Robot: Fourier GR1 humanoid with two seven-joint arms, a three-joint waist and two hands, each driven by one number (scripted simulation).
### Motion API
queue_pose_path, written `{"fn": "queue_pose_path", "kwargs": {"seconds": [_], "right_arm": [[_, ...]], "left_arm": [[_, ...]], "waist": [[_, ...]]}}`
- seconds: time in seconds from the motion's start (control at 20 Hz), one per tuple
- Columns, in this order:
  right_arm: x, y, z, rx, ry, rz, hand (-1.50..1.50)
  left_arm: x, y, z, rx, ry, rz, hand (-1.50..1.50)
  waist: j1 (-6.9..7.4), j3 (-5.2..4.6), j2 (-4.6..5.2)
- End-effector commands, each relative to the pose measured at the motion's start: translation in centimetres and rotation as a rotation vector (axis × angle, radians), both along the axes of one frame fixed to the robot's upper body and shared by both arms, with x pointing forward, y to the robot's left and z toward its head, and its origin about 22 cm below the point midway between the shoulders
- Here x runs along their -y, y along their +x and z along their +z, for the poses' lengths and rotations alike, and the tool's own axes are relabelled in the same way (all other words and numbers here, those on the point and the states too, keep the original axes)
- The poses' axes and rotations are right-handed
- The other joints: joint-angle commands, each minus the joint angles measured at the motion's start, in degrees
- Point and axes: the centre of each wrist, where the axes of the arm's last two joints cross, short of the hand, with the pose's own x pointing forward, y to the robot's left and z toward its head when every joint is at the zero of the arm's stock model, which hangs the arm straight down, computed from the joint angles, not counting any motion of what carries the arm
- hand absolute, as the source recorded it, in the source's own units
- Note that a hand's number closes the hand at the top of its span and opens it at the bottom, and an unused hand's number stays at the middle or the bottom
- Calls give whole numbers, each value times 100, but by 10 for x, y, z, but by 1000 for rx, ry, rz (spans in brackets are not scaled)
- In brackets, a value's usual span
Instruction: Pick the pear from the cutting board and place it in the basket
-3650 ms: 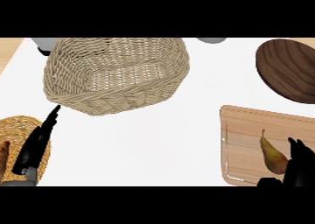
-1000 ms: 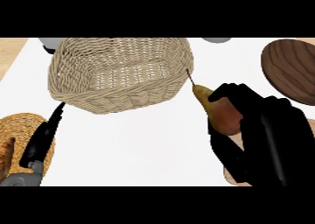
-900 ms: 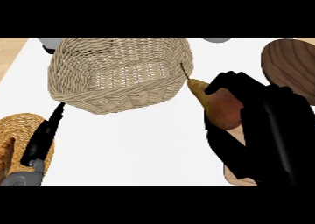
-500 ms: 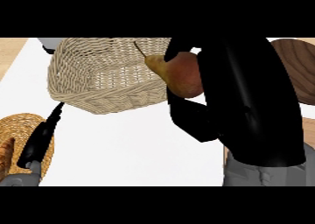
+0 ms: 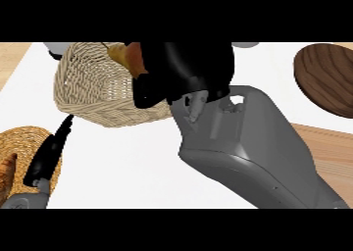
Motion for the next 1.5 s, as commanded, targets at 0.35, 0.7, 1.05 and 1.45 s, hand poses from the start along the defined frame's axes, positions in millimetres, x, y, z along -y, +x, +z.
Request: {"fn": "queue_pose_path", "kwargs": {"seconds": [0.35, 0.7, 1.05, 1.45], "right_arm": [[-46, 49, -28, -75, -54, -105, 150], [-49, 77, -70, -120, -5, -141, -150], [-55, 83, -61, 20, 158, -175, -150], [-22, 103, -61, -22, 413, -396, -150]], "left_arm": [[-6, -4, -6, 0, 8, -3, 0], [-5, -14, -15, 2, -5, 0, 0], [-5, -9, -9, -1, 15, -18, 0], [-12, -9, -11, -7, 7, 29, 0]], "waist": [[15, -1, 16], [98, -2, 37], [109, 2, 29], [-119, 6, -9]]}}
